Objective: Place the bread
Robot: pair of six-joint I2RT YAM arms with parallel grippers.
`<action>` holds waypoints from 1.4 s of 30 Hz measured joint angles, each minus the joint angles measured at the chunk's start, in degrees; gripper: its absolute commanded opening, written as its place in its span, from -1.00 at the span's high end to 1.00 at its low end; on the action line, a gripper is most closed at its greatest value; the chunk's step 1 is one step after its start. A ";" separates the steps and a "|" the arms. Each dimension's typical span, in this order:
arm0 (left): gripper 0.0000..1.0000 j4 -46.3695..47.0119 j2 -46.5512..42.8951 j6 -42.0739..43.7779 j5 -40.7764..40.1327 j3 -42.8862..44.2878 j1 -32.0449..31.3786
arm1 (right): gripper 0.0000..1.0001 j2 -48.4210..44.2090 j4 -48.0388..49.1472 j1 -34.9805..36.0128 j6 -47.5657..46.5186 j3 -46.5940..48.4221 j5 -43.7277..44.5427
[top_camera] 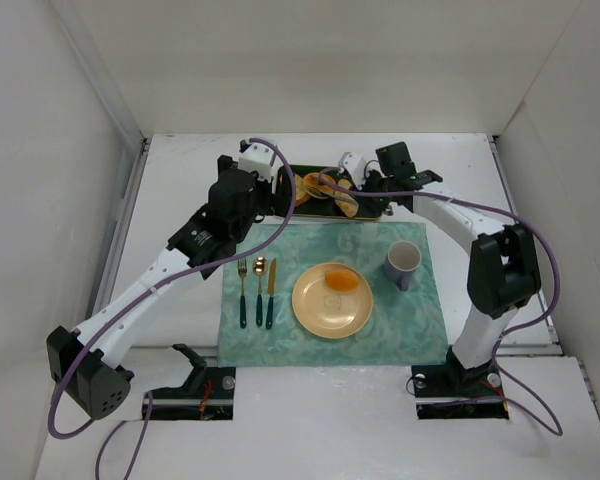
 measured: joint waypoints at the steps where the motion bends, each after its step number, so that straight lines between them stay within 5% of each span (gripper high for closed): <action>1: -1.00 0.00 0.00 0.00 0.00 0.00 0.00 | 0.84 -0.31 0.15 0.00 0.22 -0.39 0.00; 21: -1.00 -0.02 0.00 0.00 -0.02 0.00 0.00 | 0.92 -24.79 -5.35 0.02 3.67 -4.74 -6.51; 42: -1.00 0.00 0.00 0.00 -0.22 0.00 0.00 | 0.92 -42.49 -37.13 0.04 -22.82 -15.96 -21.33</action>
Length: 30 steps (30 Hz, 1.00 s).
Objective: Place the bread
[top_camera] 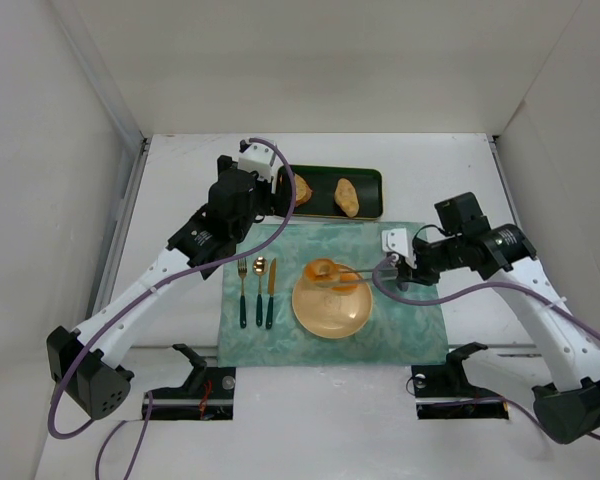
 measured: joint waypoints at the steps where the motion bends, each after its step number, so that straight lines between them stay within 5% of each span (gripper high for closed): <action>1: -1.00 -0.02 0.00 0.00 -0.02 0.00 0.00 | 0.92 -0.31 -0.94 0.00 -1.03 -0.33 -0.24; 11: -1.00 -0.02 0.00 0.00 -0.02 0.00 0.00 | 0.90 -1.86 -6.97 3.56 -7.21 -2.56 -1.14; 30: -1.00 0.00 0.00 0.04 -0.44 0.00 0.00 | 0.22 -0.07 -7.67 4.83 -6.62 -5.25 1.25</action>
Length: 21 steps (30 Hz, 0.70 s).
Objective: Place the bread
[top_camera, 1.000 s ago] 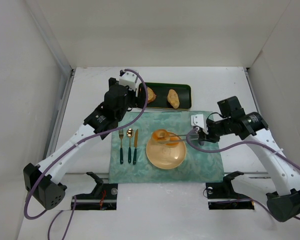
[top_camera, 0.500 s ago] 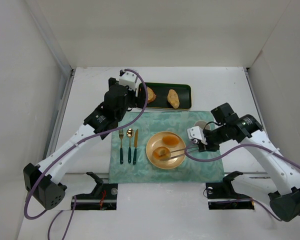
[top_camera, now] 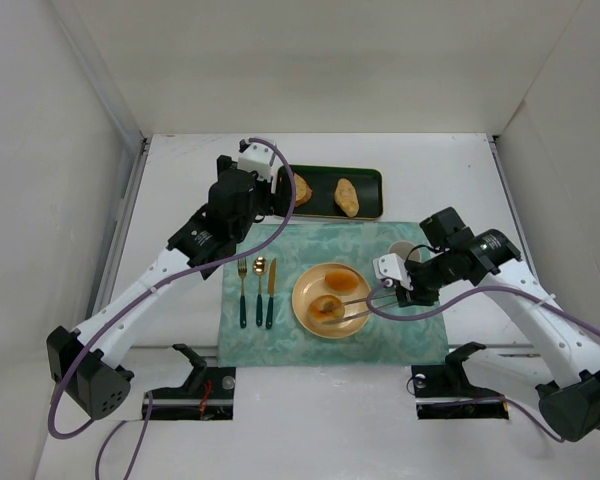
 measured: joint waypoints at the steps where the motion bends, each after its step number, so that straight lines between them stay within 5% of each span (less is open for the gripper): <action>1: -1.00 -0.02 0.00 0.00 0.00 0.00 0.00 | 0.18 0.00 0.00 0.00 0.04 -0.02 0.02; 21: -1.00 -0.02 0.00 0.00 0.00 0.00 0.00 | 0.11 -2.21 -0.07 0.48 0.39 -0.07 0.04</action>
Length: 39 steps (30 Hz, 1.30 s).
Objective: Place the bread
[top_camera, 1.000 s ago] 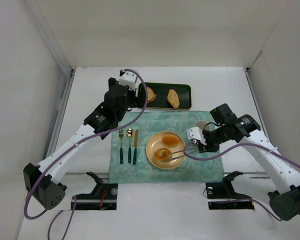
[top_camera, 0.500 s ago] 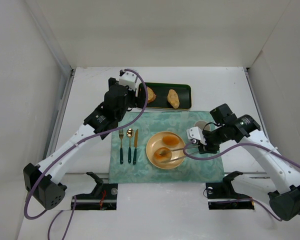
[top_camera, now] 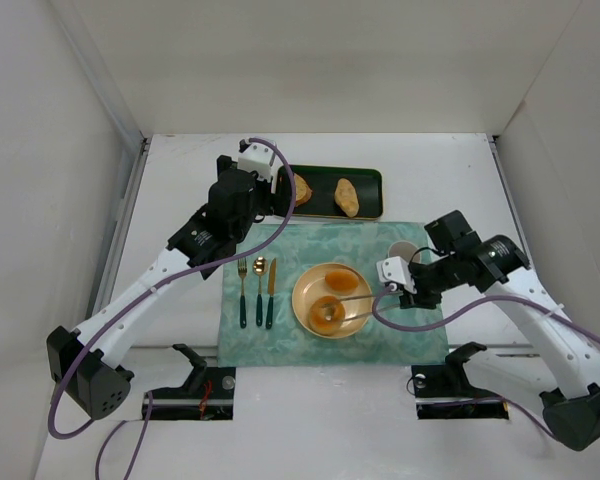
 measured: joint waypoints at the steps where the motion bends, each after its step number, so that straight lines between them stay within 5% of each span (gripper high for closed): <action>1: -1.00 0.00 0.00 0.00 0.00 0.00 0.00 | 0.11 -0.63 -0.02 0.00 0.02 0.00 -0.02; 12: -1.00 0.00 0.00 0.00 -0.42 0.00 0.00 | 0.11 -5.27 2.40 -0.33 5.86 0.63 -0.26; 21: -1.00 0.00 0.00 0.00 -0.39 0.00 0.00 | 0.13 -6.27 28.41 -7.89 27.87 1.11 9.44; 29: -1.00 0.00 0.00 0.00 0.22 0.00 0.00 | 0.16 2.89 48.43 -20.96 41.11 -0.63 17.03; 39: -1.00 0.00 0.00 0.00 1.18 0.00 0.00 | 0.16 14.12 55.60 -40.63 44.30 -4.57 19.39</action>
